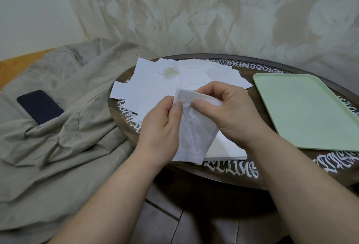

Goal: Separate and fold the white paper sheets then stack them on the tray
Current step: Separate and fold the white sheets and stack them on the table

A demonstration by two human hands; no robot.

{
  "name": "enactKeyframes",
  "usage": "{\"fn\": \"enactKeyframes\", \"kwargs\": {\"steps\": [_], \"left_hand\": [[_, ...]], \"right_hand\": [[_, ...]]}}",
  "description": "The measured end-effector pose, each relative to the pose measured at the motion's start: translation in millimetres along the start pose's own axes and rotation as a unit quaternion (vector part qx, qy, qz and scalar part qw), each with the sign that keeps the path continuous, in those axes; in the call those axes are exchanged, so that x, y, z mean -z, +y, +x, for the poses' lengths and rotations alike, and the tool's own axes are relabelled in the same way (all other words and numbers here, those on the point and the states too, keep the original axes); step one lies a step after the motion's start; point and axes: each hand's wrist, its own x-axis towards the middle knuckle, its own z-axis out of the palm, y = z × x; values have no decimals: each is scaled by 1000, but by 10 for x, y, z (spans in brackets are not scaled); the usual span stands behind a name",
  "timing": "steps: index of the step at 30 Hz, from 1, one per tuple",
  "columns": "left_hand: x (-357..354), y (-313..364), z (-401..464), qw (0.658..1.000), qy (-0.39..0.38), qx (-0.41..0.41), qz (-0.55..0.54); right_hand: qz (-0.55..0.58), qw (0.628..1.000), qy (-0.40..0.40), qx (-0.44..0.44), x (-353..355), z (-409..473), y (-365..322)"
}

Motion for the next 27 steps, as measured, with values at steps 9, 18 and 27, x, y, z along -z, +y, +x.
{"fn": "enactKeyframes", "kwargs": {"steps": [9,18,27], "left_hand": [[25,3,29,999,-9,23,-47],[67,-24,51,976,24,85,-199],[60,5,86,969,81,110,-205]], "right_hand": [[-39,999,10,0,-21,17,9],[139,974,-45,-174,-30,15,49],[-4,973,-162,-165,-54,-40,102]]}}
